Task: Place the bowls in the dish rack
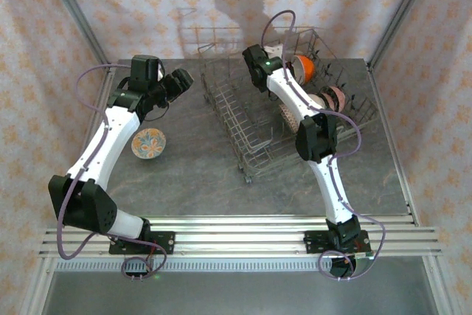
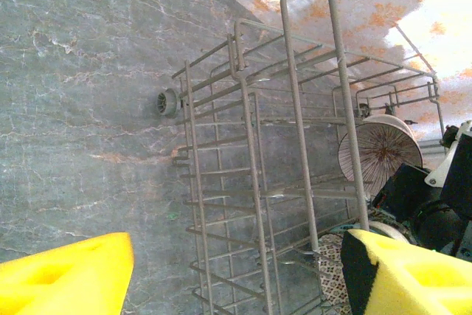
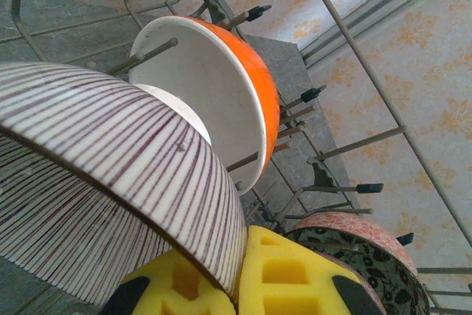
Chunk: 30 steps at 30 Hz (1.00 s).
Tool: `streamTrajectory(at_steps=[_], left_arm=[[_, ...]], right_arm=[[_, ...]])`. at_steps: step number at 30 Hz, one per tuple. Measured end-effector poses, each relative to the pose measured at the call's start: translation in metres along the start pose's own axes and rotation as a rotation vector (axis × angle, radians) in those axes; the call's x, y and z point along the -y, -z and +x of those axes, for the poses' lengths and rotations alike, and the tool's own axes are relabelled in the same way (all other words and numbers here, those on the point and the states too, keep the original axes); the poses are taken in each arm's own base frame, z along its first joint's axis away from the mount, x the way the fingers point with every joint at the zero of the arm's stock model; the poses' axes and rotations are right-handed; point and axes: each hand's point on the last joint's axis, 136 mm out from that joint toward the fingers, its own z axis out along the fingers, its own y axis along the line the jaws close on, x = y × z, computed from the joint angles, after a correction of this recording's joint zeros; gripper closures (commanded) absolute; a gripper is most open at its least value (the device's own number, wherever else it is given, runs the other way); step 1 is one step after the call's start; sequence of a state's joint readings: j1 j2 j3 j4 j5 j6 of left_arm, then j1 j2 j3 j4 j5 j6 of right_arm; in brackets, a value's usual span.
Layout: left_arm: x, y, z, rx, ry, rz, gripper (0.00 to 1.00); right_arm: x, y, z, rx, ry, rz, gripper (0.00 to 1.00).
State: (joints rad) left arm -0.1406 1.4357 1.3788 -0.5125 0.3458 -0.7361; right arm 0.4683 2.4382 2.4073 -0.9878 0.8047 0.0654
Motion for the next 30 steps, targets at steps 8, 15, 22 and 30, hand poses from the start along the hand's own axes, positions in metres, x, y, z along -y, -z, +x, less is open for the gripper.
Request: streamTrajectory(at_steps=[8, 15, 22, 30], left_arm=[[0.007, 0.002, 0.008, -0.001, -0.023, -0.004, 0.24], [0.004, -0.01, 0.016, -0.034, -0.029, -0.023, 0.24], [0.005, -0.026, 0.019, -0.071, -0.027, -0.023, 0.24], [0.014, -0.03, 0.015, -0.081, -0.053, -0.001, 0.23]], right_arm=[[0.006, 0.0, 0.001, -0.013, -0.08, 0.007, 1.0], [0.016, 0.004, 0.005, -0.028, -0.184, 0.039, 1.0], [0.03, 0.008, 0.007, -0.027, -0.252, 0.09, 1.0], [0.035, 0.012, -0.003, 0.001, -0.294, 0.106, 1.0]])
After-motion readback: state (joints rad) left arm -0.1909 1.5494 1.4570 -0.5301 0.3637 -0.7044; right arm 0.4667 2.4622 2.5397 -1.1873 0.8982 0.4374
